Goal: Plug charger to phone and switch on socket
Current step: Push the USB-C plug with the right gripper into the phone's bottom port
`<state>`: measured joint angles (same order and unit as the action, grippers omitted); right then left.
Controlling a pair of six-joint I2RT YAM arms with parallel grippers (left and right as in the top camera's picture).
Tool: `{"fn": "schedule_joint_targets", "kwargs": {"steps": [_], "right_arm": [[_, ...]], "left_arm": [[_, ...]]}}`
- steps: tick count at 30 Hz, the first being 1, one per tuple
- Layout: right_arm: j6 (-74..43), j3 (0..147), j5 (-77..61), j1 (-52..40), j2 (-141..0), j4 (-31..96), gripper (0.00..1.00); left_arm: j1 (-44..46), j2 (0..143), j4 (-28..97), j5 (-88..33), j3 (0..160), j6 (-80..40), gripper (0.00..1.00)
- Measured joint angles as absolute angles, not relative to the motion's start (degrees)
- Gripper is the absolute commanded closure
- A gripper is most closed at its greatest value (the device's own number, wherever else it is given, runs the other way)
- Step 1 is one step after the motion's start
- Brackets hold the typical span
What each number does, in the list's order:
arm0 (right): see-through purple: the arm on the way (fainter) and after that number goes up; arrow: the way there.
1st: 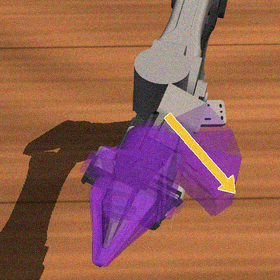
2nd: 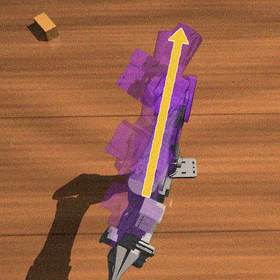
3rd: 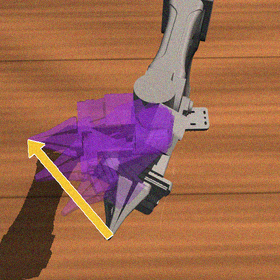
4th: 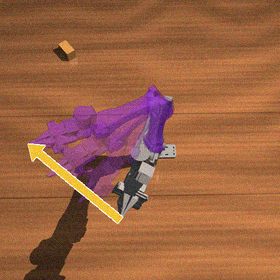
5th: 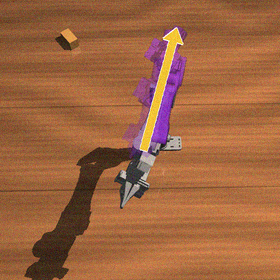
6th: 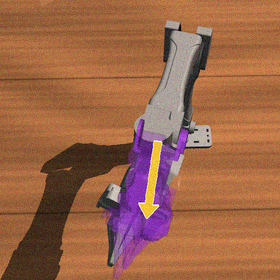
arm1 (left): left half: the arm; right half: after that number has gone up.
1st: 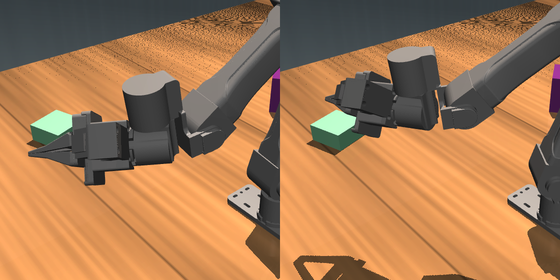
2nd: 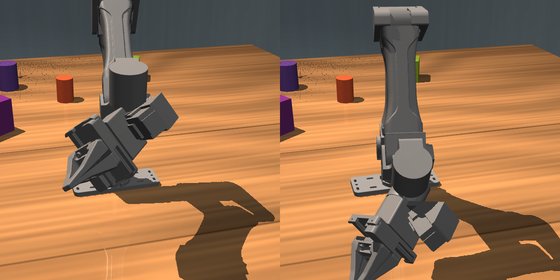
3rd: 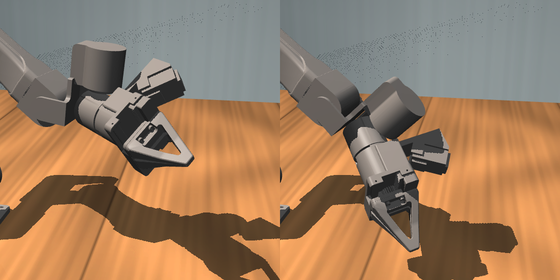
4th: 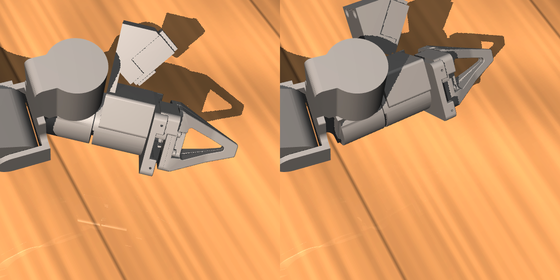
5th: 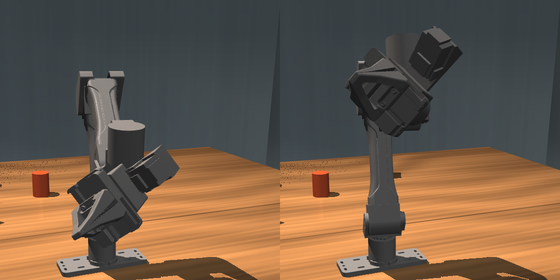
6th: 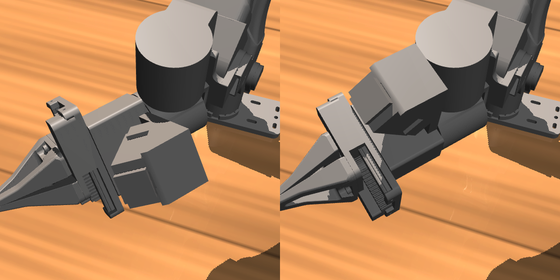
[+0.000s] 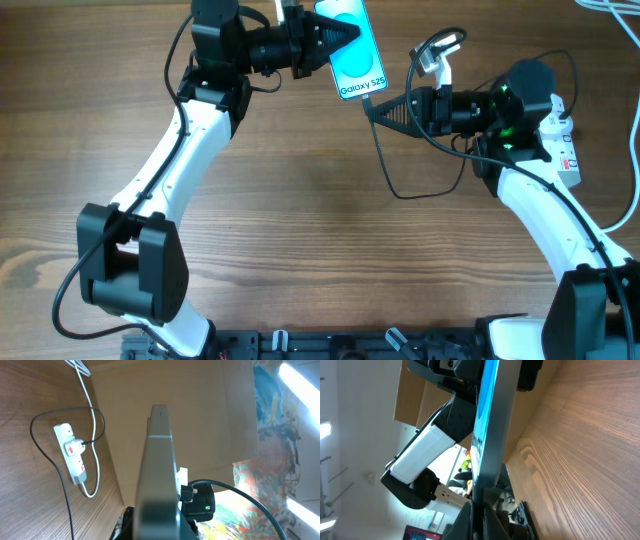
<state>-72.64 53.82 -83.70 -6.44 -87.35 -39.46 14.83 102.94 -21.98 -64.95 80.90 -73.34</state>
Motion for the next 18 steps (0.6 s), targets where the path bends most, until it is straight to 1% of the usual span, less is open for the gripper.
{"fn": "schedule_joint_targets", "kwargs": {"steps": [12, 18], "right_arm": [[-73.3, 53.8, -83.8, -7.2, -87.4, -39.4, 0.96], [-73.3, 53.8, -83.1, -7.2, -87.4, -39.4, 0.96]], "left_arm": [[14.4, 102.9, -22.4, -68.2, 80.9, -71.8, 0.96], [14.7, 102.9, -22.1, -67.2, 81.0, -71.2, 0.96]]}}
